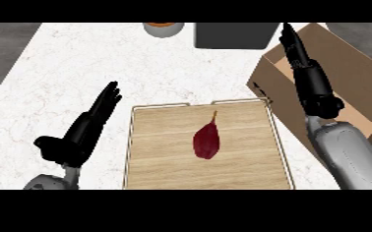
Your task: Pick the pear from the tray and place it in the cardboard box
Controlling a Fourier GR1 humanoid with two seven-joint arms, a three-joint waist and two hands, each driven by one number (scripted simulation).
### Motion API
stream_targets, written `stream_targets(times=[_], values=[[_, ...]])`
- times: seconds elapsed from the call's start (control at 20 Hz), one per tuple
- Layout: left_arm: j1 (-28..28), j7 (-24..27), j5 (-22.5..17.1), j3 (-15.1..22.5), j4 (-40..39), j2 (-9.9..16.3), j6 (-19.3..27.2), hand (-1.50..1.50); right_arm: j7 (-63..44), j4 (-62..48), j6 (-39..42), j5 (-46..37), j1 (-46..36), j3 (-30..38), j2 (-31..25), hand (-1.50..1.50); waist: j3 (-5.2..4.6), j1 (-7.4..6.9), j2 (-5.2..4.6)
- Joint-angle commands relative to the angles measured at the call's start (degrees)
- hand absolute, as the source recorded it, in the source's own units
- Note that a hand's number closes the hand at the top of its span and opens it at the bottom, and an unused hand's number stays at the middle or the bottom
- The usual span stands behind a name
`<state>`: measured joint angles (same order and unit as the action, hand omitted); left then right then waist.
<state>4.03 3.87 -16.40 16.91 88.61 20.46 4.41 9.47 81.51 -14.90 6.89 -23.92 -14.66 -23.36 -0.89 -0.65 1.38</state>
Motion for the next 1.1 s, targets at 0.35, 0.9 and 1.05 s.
stream_targets(times=[0.35,0.9,1.05], values=[[-4.80,-5.80,-6.88,-12.82,-0.23,3.92,4.80,0.00,11.92,3.13,-17.37,14.42,21.27,16.77,17.45,-1.50,1.32,4.15,-0.77],[-4.32,-11.89,-9.58,-15.19,3.46,6.71,2.21,0.00,25.35,20.30,-15.95,1.93,45.47,-2.83,13.57,-1.50,0.73,1.15,-1.21],[-2.16,-12.89,-8.83,-14.63,3.04,5.91,3.75,0.00,16.34,19.42,-18.51,-5.10,46.25,-3.94,6.10,-1.50,0.56,0.79,-1.60]])
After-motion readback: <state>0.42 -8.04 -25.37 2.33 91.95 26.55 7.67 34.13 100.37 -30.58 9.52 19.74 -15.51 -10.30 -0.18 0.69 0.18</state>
